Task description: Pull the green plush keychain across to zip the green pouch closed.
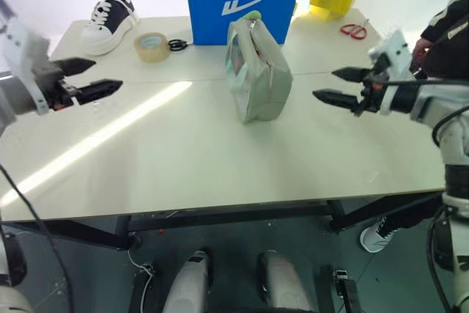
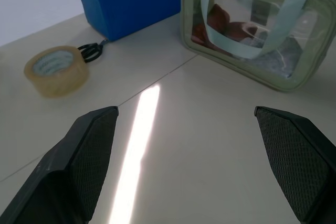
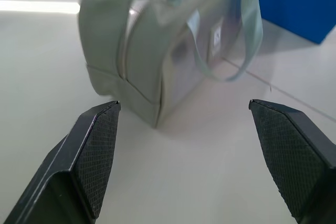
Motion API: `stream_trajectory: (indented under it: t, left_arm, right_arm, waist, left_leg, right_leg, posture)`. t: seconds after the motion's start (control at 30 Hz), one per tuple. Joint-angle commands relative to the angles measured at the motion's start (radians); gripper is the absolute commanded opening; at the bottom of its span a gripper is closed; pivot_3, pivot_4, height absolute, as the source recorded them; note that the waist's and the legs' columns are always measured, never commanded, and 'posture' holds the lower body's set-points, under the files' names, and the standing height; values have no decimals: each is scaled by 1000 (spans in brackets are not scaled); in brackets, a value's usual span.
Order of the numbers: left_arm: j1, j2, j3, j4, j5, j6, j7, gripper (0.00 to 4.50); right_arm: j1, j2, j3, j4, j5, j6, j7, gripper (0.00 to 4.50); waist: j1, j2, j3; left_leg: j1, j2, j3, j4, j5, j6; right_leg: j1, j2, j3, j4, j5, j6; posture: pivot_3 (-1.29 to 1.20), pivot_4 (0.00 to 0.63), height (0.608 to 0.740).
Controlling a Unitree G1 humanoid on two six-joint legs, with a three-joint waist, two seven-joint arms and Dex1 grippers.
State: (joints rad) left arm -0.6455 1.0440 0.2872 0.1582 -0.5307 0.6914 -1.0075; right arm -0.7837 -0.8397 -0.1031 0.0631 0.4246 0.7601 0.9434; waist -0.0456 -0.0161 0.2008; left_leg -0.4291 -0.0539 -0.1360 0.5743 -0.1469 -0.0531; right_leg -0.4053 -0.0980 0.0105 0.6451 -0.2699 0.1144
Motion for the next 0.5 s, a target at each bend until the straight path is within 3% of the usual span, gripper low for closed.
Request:
stream_trajectory:
  t: [0.03,0.5]
  left_arm:
    - [-15,15,21,-3,-16,-1,-24,4427]
    - [-2,-24,39,-69,-44,23,23,4427]
  right_arm:
    - [-54,12,-4,10,2,-6,-17,4079]
    - [-57,88,33,-16,-25,-6,-93,4079]
  waist:
    - [2,0,0]
    - [1,0,0]
  left_leg:
    - [0,0,0,0,0,0]
    - [-14,-1,3,2,1,0]
  right_leg:
    - [0,0,0,0,0,-1]
    - [-15,0,3,3,3,4]
  posture:
    - [0,150,740]
    - [0,150,740]
